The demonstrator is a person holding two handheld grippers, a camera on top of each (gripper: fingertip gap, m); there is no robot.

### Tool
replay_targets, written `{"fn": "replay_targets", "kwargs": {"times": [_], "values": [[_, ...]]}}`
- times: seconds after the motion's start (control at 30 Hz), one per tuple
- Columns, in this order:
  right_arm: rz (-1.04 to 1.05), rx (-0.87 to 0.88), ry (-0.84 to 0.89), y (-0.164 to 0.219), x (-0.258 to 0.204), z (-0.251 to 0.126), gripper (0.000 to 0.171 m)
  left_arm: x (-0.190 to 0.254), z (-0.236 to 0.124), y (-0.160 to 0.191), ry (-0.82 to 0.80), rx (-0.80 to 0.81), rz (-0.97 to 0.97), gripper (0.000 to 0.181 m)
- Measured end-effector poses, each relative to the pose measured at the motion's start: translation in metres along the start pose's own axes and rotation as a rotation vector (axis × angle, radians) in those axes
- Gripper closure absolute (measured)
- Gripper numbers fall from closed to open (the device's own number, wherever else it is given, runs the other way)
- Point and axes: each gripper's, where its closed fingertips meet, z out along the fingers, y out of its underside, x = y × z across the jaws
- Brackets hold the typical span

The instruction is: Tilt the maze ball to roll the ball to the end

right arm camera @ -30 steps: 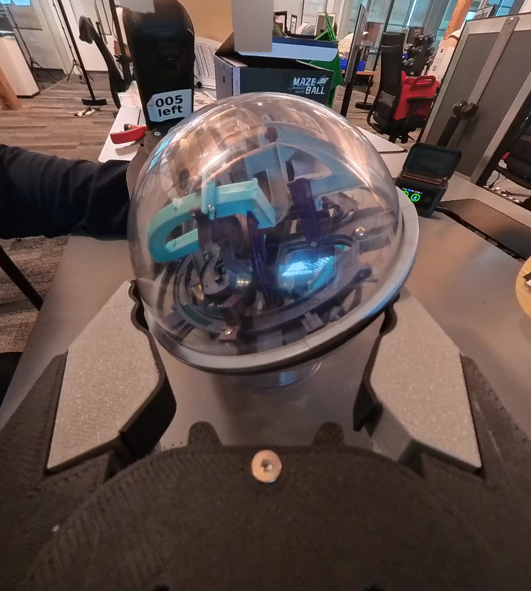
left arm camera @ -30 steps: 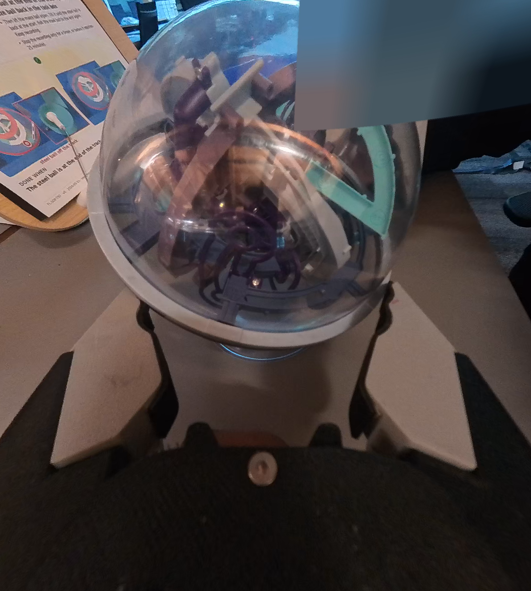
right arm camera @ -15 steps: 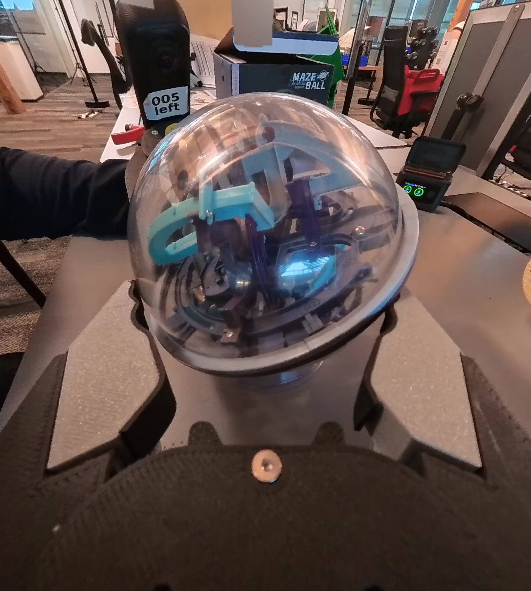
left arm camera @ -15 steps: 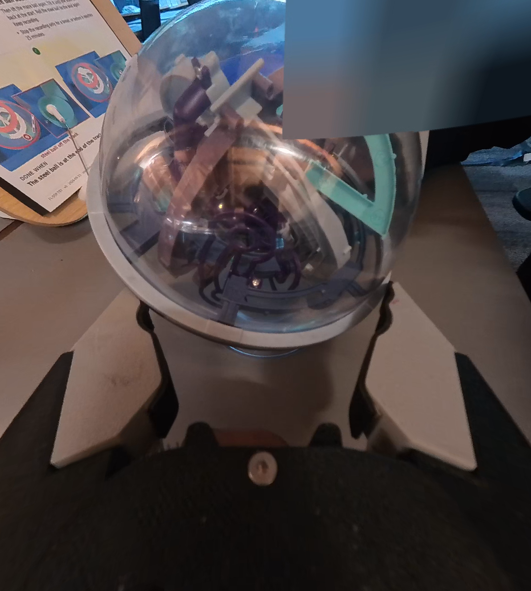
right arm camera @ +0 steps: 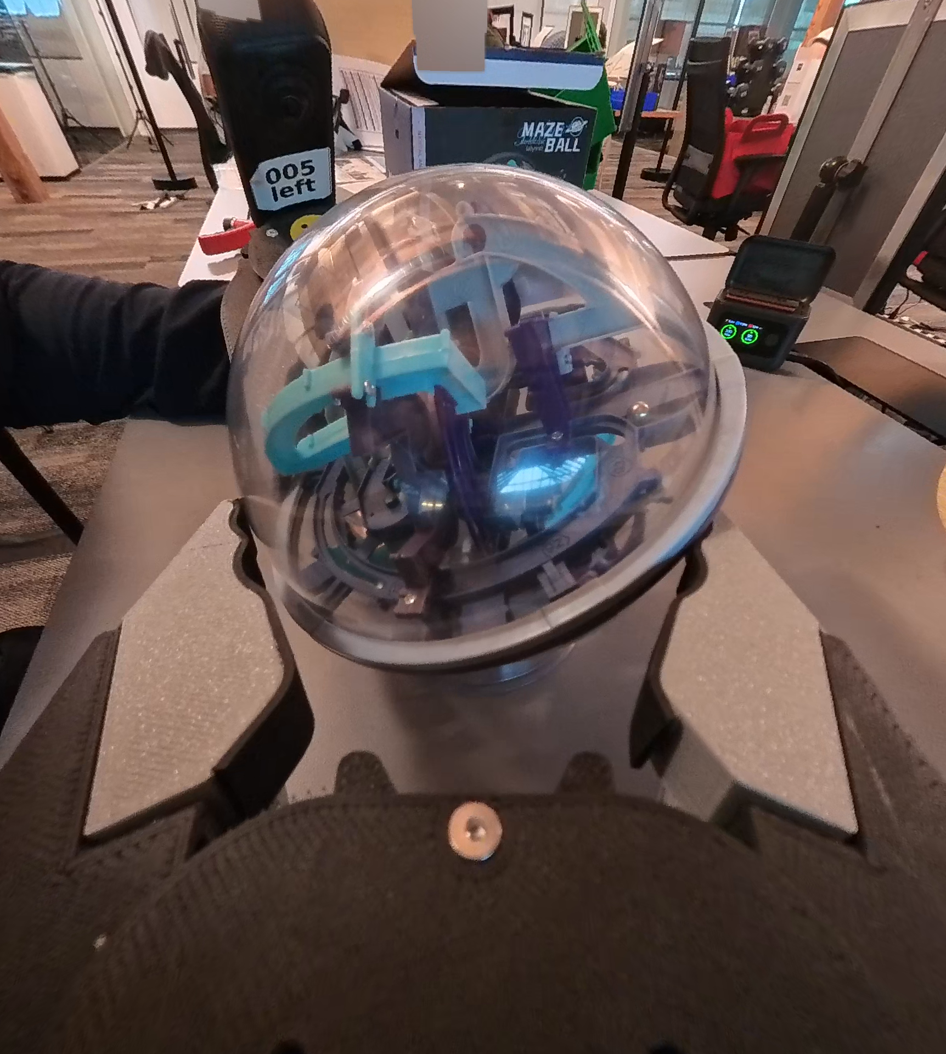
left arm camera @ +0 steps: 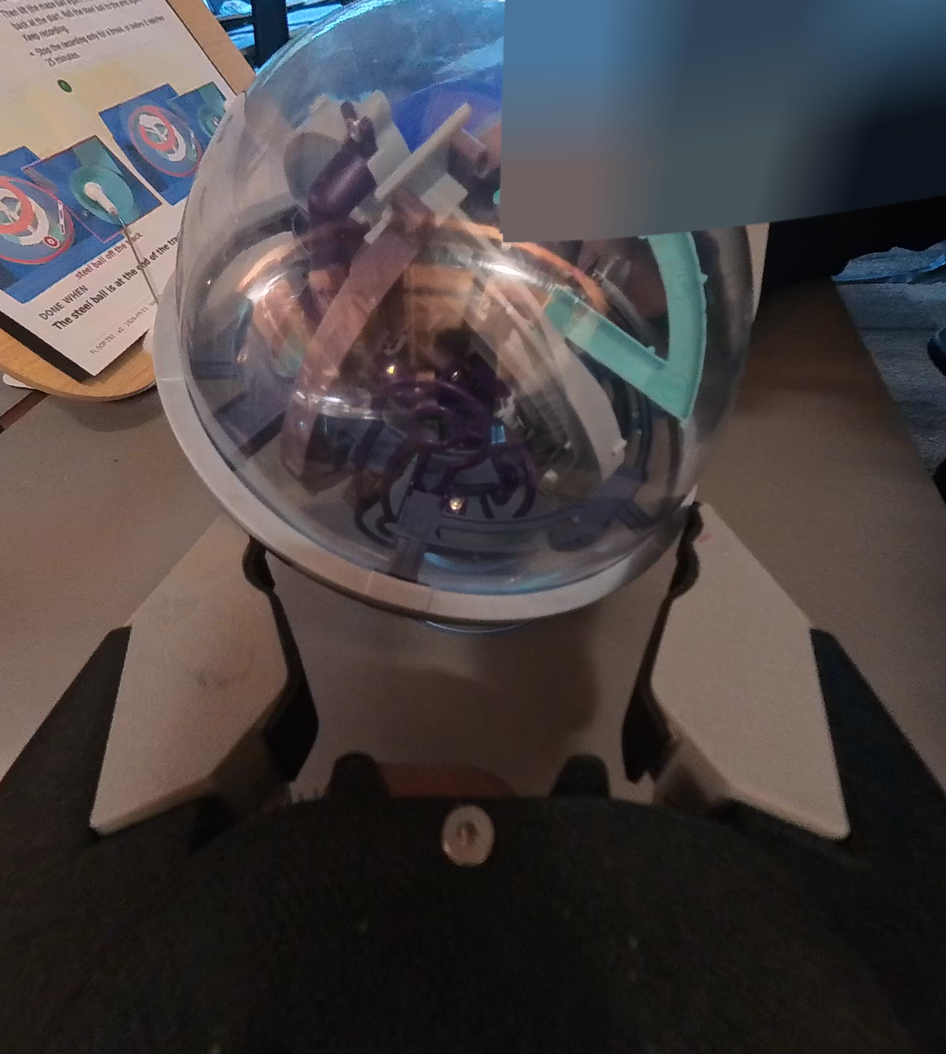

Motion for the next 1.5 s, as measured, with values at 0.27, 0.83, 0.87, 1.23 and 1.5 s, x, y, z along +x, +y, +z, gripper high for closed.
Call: {"fn": "replay_targets", "kwargs": {"times": [0.27,0.83,0.87,1.23,1.5], "values": [[0.006,-0.006,-0.003,0.001,0.0,0.0,0.027,-0.001,0.001,0.001,-0.006,-0.008,0.007,0.042],[0.013,-0.006,-0.029,0.005,0.006,0.001,0.028,-0.006,0.004,0.004,-0.032,-0.033,-0.002,0.042],[0.026,-0.013,-0.035,0.003,0.007,0.001,0.027,-0.006,0.004,0.002,-0.037,-0.046,-0.023,0.042],[-0.128,0.095,0.034,-0.04,-0.015,-0.015,0.023,0.012,0.002,-0.03,-0.078,0.055,0.033,0.038],[-0.078,0.018,0.019,-0.011,0.0,-0.002,0.022,0.001,0.012,0.002,-0.06,-0.045,-0.024,0.038]]}}
